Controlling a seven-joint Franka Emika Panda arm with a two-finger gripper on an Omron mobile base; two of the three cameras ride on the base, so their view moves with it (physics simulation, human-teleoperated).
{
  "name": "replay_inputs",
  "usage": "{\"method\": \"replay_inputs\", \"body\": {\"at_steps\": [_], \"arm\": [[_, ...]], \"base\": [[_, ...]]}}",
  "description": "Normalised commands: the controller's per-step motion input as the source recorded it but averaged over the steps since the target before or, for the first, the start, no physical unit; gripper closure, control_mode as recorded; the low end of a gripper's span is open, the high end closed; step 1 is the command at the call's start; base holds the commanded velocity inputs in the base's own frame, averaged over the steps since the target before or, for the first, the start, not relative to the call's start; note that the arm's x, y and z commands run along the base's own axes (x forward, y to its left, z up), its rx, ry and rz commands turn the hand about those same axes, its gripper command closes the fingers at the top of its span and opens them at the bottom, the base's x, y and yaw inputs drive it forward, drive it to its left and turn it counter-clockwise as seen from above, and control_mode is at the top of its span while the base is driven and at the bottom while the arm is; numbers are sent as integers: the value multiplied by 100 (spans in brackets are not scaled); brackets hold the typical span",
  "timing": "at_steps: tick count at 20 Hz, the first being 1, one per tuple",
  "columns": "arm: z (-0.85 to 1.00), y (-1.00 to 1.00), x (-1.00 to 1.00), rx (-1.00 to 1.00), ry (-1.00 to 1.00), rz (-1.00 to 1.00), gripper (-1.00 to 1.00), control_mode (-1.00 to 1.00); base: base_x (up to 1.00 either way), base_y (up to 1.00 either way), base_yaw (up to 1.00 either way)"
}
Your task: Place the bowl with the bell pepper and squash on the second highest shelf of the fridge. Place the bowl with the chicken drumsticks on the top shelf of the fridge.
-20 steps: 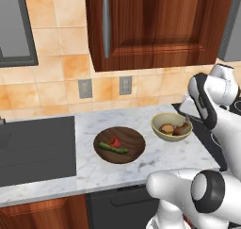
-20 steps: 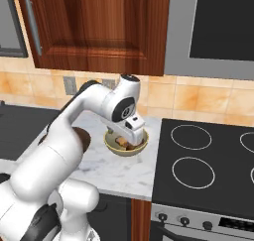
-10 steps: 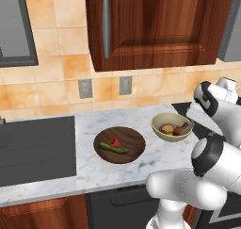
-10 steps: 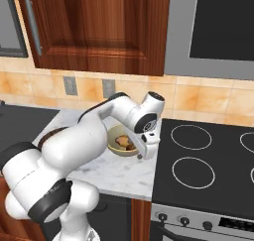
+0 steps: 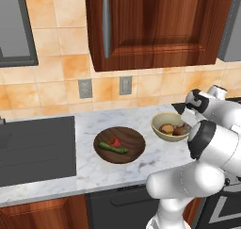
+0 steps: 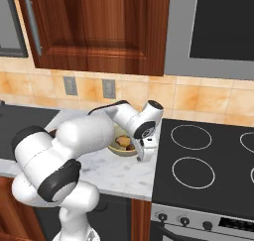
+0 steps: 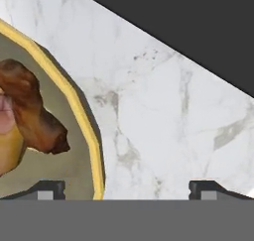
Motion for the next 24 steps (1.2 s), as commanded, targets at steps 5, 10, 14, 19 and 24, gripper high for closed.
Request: {"method": "replay_inputs", "body": {"at_steps": [5, 10, 14, 19, 24], "arm": [[-40, 0, 40, 0, 0, -7, -100, -100], [-38, 0, 37, 0, 0, -5, -100, -100], [-33, 0, 18, 0, 0, -3, 100, -100], [-19, 0, 0, 0, 0, 0, 100, -100], [0, 0, -2, 0, -1, 0, 100, -100]], "base": [[0, 0, 0], [0, 0, 0], [0, 0, 0], [0, 0, 0], [0, 0, 0]]}}
